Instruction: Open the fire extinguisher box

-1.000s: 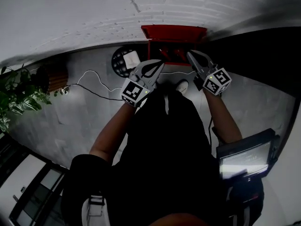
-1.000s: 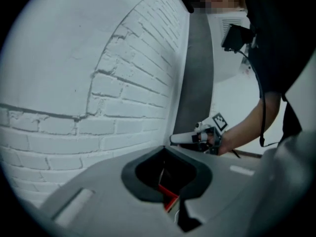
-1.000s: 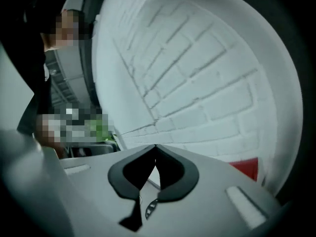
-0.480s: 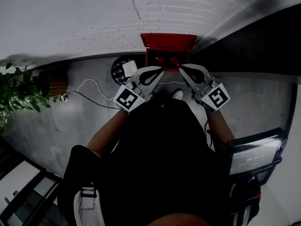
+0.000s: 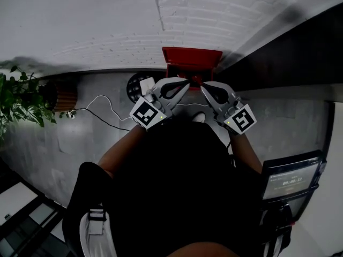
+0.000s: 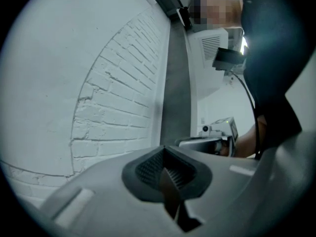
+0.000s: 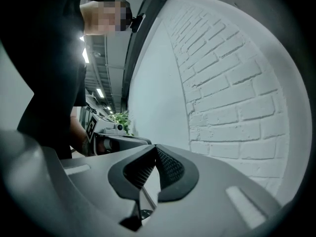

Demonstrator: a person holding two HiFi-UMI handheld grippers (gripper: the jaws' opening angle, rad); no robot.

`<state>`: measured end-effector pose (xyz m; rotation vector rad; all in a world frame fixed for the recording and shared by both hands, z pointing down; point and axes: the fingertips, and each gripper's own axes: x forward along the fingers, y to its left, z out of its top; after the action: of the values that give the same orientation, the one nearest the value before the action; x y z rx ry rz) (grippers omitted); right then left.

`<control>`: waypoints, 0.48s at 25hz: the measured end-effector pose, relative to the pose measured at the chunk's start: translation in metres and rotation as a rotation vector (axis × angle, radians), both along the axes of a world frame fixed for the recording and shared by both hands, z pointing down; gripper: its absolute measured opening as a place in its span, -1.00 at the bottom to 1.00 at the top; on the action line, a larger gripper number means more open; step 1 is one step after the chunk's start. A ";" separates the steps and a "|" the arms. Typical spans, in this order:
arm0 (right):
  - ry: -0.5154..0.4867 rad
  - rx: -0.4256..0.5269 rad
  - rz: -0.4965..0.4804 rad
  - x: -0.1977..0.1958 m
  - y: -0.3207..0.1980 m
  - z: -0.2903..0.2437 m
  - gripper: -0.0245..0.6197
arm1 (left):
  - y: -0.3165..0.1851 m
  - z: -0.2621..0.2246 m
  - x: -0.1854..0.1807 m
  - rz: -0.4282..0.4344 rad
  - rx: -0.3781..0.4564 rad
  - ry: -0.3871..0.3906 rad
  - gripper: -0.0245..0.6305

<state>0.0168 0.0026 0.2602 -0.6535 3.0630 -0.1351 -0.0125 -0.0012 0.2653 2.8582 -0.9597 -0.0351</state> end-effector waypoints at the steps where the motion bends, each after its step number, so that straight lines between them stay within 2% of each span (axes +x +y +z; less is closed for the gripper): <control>1: -0.001 -0.004 0.001 0.001 0.000 0.001 -0.90 | 0.001 -0.001 0.002 0.003 0.004 -0.001 -0.92; 12: 0.000 -0.022 0.020 0.008 0.000 0.013 -0.90 | 0.004 0.009 0.010 0.022 0.005 -0.014 -0.92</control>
<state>0.0252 0.0024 0.2729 -0.6844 3.0581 -0.1689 -0.0022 0.0027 0.2748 2.8772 -0.9323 -0.0154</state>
